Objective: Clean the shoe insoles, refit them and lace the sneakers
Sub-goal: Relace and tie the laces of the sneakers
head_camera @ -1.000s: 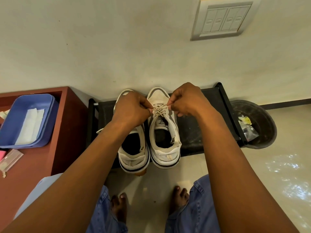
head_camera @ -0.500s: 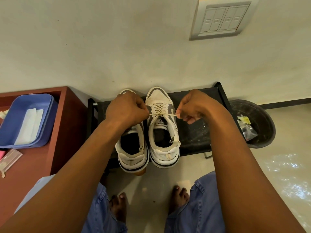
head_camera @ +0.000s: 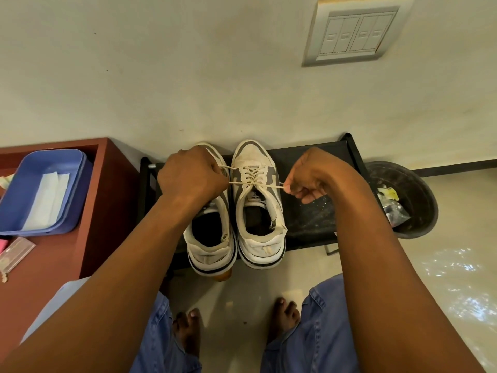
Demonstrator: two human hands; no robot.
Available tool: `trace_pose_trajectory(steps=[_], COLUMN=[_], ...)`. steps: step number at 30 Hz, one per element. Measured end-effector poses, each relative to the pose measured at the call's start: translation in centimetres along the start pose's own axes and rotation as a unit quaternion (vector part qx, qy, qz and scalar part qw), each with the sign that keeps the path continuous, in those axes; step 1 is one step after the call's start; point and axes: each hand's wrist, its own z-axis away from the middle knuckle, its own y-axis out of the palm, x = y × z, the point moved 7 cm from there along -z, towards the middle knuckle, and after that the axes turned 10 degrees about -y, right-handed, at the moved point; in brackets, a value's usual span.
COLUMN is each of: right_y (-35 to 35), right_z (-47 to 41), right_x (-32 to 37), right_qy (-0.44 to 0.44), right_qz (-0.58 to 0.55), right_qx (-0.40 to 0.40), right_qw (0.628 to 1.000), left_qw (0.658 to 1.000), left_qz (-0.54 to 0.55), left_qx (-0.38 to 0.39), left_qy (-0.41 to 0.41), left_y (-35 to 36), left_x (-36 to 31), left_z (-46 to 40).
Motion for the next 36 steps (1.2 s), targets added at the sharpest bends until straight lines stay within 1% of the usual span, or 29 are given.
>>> trace_pose_trajectory(steps=[2,3,6,8,11,14,15,17,19,21,24,28,30,33,36], right_y=[-0.2,-0.3,-0.3,-0.2,-0.2,-0.2,-0.1,0.5,0.7,0.4,0.2,0.5,0.8,1.3,1.5], right_z=[0.0,0.0,0.0,0.2,0.4,0.6,0.8,1.2,1.5,1.6,1.5,1.0,0.6,0.3,0.2], right_x=[0.1,0.2,0.9,1.3,1.6,1.7,1.8,2.2,2.9,3.6,3.8,3.7,3.5,3.2,3.1], right_qy=[-0.008,-0.015,-0.048,-0.069,-0.083,-0.092,-0.095,-0.104,-0.127,-0.151,-0.153,-0.137,-0.125,-0.1,-0.089], right_qz=[0.016,0.027,0.052,0.048,0.051,0.028,0.031,0.034,0.002,-0.052,-0.129,-0.225,-0.272,-0.317,-0.33], right_qx=[-0.005,-0.005,0.009,0.012,0.017,0.027,0.04,0.068,0.073,0.049,0.017,0.007,0.004,0.001,-0.008], right_qw=[1.0,1.0,0.997,0.996,0.995,0.995,0.994,0.992,0.989,0.986,0.98,0.965,0.954,0.943,0.94], left_qw=[1.0,0.999,0.988,0.98,0.978,0.979,0.978,0.964,0.939,0.914,0.874,0.838,0.828,0.822,0.83], left_qz=[0.005,0.019,0.073,0.074,0.086,0.107,0.126,0.205,0.296,0.36,0.432,0.484,0.502,0.516,0.508], left_qx=[0.002,0.015,0.11,0.161,0.168,0.159,0.158,0.166,0.174,0.188,0.218,0.238,0.231,0.215,0.207], left_qy=[0.019,0.033,0.079,0.095,0.09,0.066,0.052,0.023,-0.001,-0.024,-0.054,-0.079,-0.095,-0.106,-0.102], left_y=[0.1,0.3,1.0,1.7,1.8,1.4,1.2,1.0,0.7,0.8,1.2,2.3,2.8,3.3,3.5], left_x=[-0.3,-0.5,-1.8,-2.3,-2.2,-1.7,-1.5,-1.5,-1.8,-2.0,-2.2,-2.4,-2.3,-2.2,-2.2], left_z=[0.0,0.0,0.7,1.1,1.0,0.5,0.5,0.6,0.7,0.7,1.0,1.2,1.0,0.9,1.0])
